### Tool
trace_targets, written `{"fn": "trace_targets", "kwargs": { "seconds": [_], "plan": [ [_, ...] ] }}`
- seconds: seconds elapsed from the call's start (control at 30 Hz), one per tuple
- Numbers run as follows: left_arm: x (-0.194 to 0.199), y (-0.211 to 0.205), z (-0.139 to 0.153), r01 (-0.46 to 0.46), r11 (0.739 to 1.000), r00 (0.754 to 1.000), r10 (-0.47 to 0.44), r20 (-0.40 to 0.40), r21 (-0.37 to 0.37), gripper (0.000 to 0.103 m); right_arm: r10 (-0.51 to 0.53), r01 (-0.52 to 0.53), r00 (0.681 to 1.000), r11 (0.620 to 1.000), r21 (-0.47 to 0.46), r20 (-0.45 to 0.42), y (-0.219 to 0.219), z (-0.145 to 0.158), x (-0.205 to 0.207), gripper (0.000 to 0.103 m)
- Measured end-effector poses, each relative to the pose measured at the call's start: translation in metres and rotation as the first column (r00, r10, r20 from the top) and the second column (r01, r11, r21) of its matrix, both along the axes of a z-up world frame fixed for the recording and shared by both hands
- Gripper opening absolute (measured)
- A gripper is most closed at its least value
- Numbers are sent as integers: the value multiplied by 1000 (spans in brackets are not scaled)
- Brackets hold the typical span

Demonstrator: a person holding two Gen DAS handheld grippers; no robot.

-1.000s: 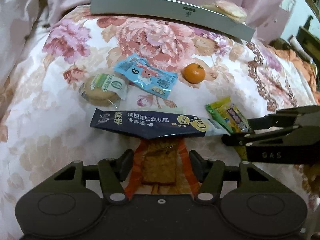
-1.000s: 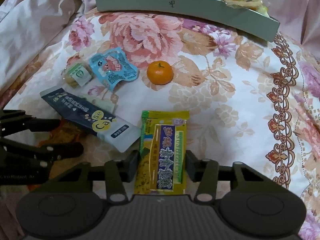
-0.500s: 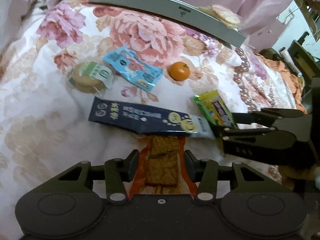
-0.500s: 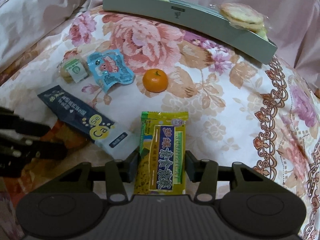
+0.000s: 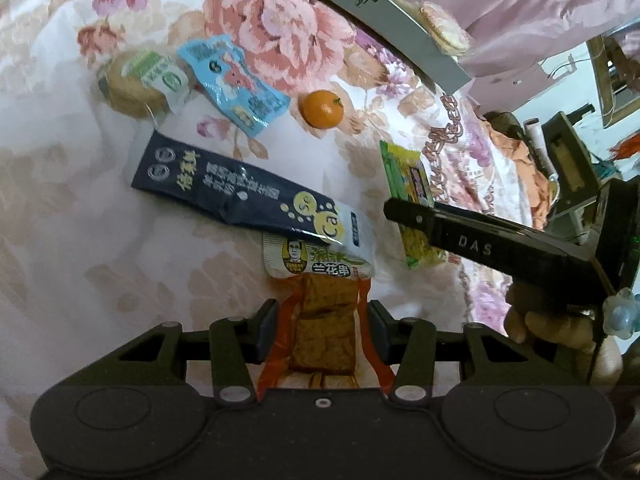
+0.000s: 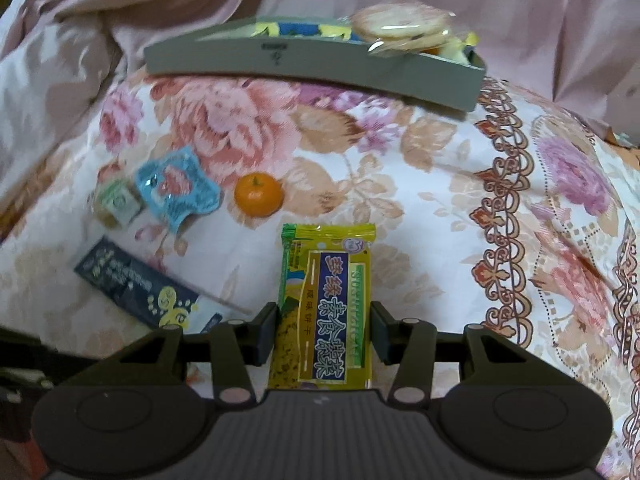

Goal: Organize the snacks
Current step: 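Close the left gripper on the orange packet while the right gripper holds the yellow packet, then carry the orange and yellow packets into the grey tray and open both grippers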

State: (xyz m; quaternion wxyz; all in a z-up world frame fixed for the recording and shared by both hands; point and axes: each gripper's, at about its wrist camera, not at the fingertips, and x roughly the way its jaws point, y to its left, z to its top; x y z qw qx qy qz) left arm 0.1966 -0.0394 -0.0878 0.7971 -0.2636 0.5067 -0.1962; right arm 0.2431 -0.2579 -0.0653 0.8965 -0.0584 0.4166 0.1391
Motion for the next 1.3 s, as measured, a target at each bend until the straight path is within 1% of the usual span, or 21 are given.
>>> {"fn": "trace_targets", "kwargs": {
  "seconds": [0.23,0.53,0.87,1.0,1.17,1.2,1.3],
  "plan": [
    [-1,-3,0,16,998,1000,-17,-19,-55,49,-23,22,1000,999,38,4,-7,3,2,53],
    [-7,-9,1,52,991,998,-57,-39,-124,49,-33,32,999,998,60,16,-10,5,0,53],
    [-8,-10,18,71,981,997,-70,12,-180,49,-103,93,993,984,152,60,-33,21,0,53],
    [-7,-2,29,47,981,998,-37,58,-187,49,-133,117,988,978,174,81,-41,25,0,53],
    [2,12,53,-16,987,987,41,156,-159,49,-139,111,981,973,203,134,-40,31,-4,53],
    [5,14,59,-35,988,981,63,182,-149,49,-139,108,979,973,205,147,-39,32,-4,53],
    [14,24,75,-98,989,952,125,278,-111,50,-136,97,972,975,201,192,-34,35,-6,53]
  ]
}}
